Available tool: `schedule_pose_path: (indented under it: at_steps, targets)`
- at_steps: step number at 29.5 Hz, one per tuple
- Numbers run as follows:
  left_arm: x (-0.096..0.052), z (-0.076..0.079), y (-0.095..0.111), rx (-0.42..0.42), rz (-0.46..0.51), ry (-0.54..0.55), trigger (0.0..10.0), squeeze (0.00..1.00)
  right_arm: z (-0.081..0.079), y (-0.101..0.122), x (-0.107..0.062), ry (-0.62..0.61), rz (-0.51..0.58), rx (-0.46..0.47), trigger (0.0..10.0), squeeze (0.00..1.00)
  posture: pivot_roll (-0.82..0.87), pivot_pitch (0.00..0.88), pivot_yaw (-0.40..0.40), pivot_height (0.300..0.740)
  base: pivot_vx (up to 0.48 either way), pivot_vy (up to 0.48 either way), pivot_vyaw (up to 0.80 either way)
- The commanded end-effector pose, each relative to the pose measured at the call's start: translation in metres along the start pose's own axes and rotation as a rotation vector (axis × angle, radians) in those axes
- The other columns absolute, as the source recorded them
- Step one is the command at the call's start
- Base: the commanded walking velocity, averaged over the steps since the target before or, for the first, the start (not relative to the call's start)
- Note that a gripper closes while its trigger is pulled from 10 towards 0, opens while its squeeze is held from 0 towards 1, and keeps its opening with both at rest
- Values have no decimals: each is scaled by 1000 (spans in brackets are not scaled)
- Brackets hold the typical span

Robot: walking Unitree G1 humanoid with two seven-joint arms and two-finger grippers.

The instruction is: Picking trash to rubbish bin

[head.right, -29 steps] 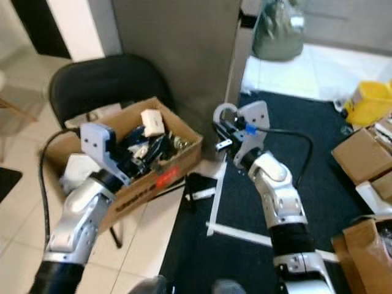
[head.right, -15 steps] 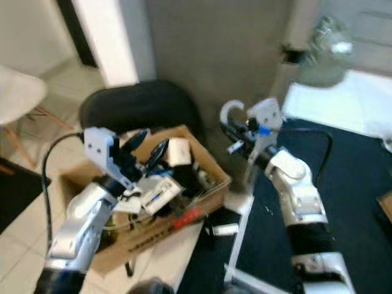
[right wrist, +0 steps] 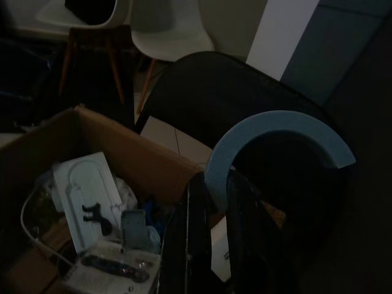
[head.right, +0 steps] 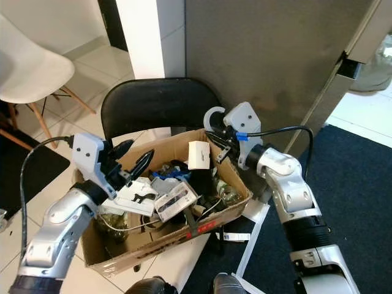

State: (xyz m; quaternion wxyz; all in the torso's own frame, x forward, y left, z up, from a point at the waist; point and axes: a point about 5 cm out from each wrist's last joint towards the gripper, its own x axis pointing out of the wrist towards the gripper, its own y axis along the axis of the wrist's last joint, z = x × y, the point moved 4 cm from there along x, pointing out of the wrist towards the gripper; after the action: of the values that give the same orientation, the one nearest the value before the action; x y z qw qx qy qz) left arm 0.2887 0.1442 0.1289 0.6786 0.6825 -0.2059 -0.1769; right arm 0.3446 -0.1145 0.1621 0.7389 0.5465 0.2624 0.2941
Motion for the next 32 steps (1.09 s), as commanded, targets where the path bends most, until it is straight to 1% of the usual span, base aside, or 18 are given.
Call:
schedule_pose_path:
  at_steps: [1,5,6,7,10,13,18,20,21,22,23,24,26,27,28,29,30,32]
  targets:
    - [-4,-3,0,28,-26,-6,10000,0,-6,0,2,39,-21,-25,10000,0,-44,0,-26,740,0,0,0]
    - [-5,-2,0,36,-40,-20,10000,0,-11,-5,-1,90,-47,-14,10000,0,-44,0,-26,740,0,0,0]
    - [-5,-1,0,36,-43,-24,10000,0,-13,-5,-1,102,-45,-6,10000,404,-44,0,-26,740,0,0,0]
    - [-5,0,0,36,-47,-29,10000,0,-14,-4,-1,109,-42,-1,10000,1000,-44,0,-26,740,0,0,0]
    - [-5,1,-1,35,-52,-36,10000,0,-15,-4,-1,110,-40,2,10000,1000,-44,0,-26,740,0,0,0]
    - [-6,2,-1,37,-56,-40,10000,0,-11,-3,0,80,-32,23,10000,1000,-44,0,-26,740,0,0,0]
    - [-5,3,1,39,-55,-48,10000,0,-1,1,3,8,-4,94,10000,1000,-46,0,-23,740,0,0,0]
    - [-5,3,1,40,-54,-49,10000,0,1,1,3,-9,-1,105,10000,1000,-46,0,-23,740,0,0,0]
    - [-5,3,1,40,-54,-51,10000,0,7,2,2,-39,11,131,10000,925,-46,0,-23,740,0,0,0]
    - [-4,4,2,39,-53,-53,10000,0,17,4,1,-97,29,172,10000,0,-46,0,-23,740,0,0,0]
    - [-3,5,3,37,-49,-55,10000,0,29,5,-2,-163,58,227,10000,0,-46,0,-23,740,0,0,0]
    - [-3,5,3,37,-49,-55,10000,0,29,5,-2,-163,58,227,10000,0,-46,0,-23,740,0,0,0]
    - [-1,7,5,29,-36,-57,10000,0,44,8,-7,-251,115,319,10000,0,-49,0,-27,740,0,0,0]
    - [-1,7,5,29,-36,-57,10000,0,44,8,-7,-251,115,319,10000,0,-49,0,-27,740,0,0,0]
    - [4,10,10,10,-3,-51,10000,0,48,14,-8,-280,187,408,10000,0,-51,0,-31,740,0,0,0]
    - [4,10,10,10,-3,-51,10000,0,48,14,-8,-280,187,408,10000,0,-51,0,-31,740,0,0,0]
    - [7,10,13,4,15,-44,10000,0,46,18,-7,-273,221,441,10000,0,-51,0,-31,740,0,0,0]
    - [9,10,15,2,26,-38,10000,0,43,21,-6,-261,242,458,10000,0,-51,0,-31,740,0,0,0]
